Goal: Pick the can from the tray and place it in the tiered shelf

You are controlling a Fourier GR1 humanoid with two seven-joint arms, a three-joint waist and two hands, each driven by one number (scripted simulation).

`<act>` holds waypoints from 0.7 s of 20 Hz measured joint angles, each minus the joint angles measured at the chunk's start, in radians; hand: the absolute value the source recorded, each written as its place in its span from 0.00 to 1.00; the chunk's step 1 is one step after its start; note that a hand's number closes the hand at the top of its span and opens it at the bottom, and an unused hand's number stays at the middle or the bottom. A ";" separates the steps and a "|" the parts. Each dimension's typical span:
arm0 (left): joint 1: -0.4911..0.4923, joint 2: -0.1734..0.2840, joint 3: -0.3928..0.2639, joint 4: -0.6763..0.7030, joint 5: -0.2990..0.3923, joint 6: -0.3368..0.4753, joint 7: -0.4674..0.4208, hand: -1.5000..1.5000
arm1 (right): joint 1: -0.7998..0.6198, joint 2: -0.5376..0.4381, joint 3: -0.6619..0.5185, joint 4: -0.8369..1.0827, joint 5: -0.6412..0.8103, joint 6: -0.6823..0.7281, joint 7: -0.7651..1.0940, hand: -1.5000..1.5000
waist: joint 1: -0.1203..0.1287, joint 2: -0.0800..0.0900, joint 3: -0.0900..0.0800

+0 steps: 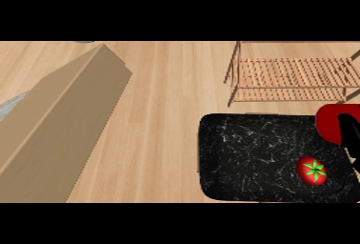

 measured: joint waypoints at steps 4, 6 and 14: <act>0.000 -0.004 -0.005 -0.017 -0.003 0.003 0.023 0.50 | -0.133 -0.076 -0.097 0.125 -0.094 0.005 0.018 1.00 | 0.005 0.002 -0.002; -0.002 -0.004 -0.001 -0.006 -0.001 -0.009 0.005 0.50 | -0.207 -0.111 -0.117 0.208 -0.107 0.005 0.017 1.00 | 0.010 0.004 -0.002; -0.015 -0.010 0.003 0.015 -0.012 -0.018 -0.012 0.50 | -0.402 -0.245 -0.171 0.567 -0.119 0.046 -0.094 1.00 | 0.020 0.007 0.001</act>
